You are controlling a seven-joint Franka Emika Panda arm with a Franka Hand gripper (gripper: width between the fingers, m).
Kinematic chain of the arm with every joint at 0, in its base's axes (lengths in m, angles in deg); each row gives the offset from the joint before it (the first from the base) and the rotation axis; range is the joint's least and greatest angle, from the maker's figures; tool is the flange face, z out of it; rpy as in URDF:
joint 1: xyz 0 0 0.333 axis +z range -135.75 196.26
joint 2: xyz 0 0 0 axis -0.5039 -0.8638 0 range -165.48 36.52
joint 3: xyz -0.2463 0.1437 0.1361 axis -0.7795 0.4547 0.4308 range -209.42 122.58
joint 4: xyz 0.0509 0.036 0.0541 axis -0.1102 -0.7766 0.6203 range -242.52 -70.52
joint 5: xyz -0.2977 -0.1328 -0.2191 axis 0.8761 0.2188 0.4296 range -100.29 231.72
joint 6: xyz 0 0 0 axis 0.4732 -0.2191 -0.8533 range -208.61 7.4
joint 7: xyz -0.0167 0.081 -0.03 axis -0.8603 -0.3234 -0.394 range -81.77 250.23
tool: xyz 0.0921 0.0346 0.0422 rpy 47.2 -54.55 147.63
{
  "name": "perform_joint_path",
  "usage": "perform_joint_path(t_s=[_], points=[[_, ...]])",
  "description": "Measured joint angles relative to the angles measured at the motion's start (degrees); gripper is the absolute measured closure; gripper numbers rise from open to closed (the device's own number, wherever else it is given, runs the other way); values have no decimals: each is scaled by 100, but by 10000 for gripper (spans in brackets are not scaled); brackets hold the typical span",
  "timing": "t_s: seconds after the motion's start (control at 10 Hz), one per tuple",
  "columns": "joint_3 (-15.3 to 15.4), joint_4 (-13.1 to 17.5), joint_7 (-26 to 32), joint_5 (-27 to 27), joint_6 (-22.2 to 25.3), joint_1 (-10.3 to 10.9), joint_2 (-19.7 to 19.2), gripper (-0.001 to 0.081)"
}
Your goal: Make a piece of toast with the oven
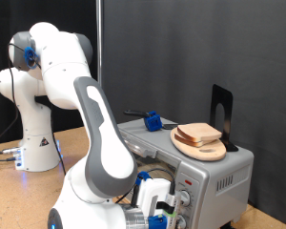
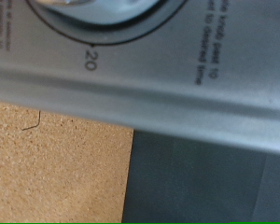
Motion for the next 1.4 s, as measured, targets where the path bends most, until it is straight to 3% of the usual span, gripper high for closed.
perform_joint_path(t_s=[0.5, 1.4], points=[[154, -134, 1428, -738, 394, -236, -181, 702], [183, 257, 2246, -979, 1115, -374, -627, 702]])
